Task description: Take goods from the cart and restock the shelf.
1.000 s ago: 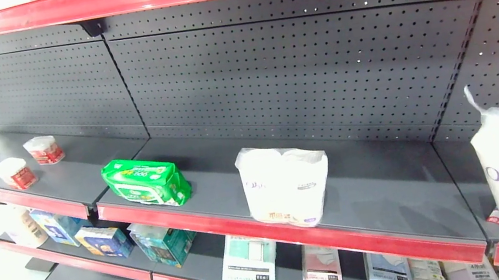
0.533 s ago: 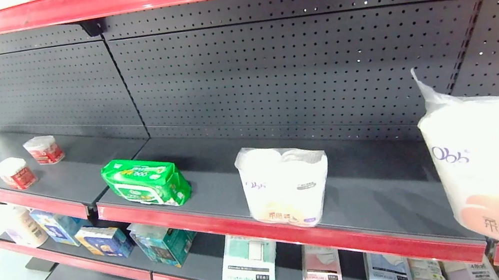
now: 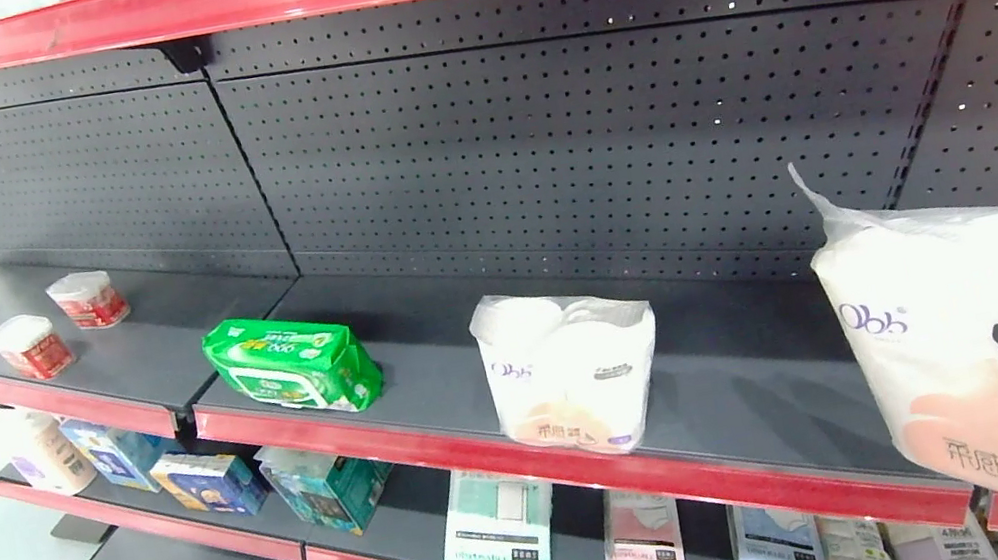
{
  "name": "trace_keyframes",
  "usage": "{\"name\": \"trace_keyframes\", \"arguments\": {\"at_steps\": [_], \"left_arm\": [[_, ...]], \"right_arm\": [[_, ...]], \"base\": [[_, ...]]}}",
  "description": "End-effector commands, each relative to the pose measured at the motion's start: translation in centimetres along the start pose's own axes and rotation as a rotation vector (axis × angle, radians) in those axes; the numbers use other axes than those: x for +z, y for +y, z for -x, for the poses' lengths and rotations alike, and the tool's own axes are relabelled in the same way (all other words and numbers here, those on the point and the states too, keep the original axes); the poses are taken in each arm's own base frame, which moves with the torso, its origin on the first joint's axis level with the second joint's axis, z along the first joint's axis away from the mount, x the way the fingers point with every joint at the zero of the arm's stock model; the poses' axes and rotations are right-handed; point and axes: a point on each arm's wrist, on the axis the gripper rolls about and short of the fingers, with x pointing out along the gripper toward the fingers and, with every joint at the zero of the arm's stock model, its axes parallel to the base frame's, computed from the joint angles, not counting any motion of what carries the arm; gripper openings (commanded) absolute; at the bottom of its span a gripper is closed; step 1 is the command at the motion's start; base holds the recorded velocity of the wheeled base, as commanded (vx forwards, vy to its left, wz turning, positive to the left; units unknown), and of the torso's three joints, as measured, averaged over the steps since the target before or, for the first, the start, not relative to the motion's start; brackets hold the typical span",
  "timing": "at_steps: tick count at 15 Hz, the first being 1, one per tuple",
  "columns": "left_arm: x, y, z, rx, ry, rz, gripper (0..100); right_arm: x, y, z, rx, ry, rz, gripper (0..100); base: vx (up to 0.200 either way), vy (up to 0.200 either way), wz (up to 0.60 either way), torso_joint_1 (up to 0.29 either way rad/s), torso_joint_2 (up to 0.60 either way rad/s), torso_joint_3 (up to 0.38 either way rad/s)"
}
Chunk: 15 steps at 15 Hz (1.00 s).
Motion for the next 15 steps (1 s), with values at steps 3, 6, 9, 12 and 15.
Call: {"name": "trace_keyframes", "arguments": {"at_steps": [3, 6, 9, 12, 15], "left_arm": [[-0.01, 0.19, 0.07, -0.143, -0.011, -0.031, 100], [-0.17, 0.21, 0.49, -0.078, -0.065, -0.030, 100], [-0.23, 0.24, 0.68, -0.056, -0.092, 0.016, 100], [-0.23, 0.24, 0.68, -0.058, -0.093, -0.010, 100], [-0.23, 0.23, 0.68, -0.059, -0.093, -0.018, 100]], "right_arm": [[-0.22, 0.03, -0.05, 0.001, 0.008, -0.002, 0], [-0.27, 0.04, -0.05, 0.002, 0.009, -0.003, 0], [-0.23, -0.06, -0.34, 0.004, 0.018, -0.006, 0], [-0.23, -0.11, -0.47, 0.005, 0.022, -0.007, 0], [-0.26, -0.22, -0.83, 0.007, 0.033, -0.011, 0]], "base": [[0.000, 0.000, 0.00, 0.000, 0.00, 0.000], [0.000, 0.000, 0.00, 0.000, 0.00, 0.000], [0.000, 0.000, 0.00, 0.000, 0.00, 0.000], [0.000, 0.000, 0.00, 0.000, 0.00, 0.000], [0.000, 0.000, 0.00, 0.000, 0.00, 0.000]]}}
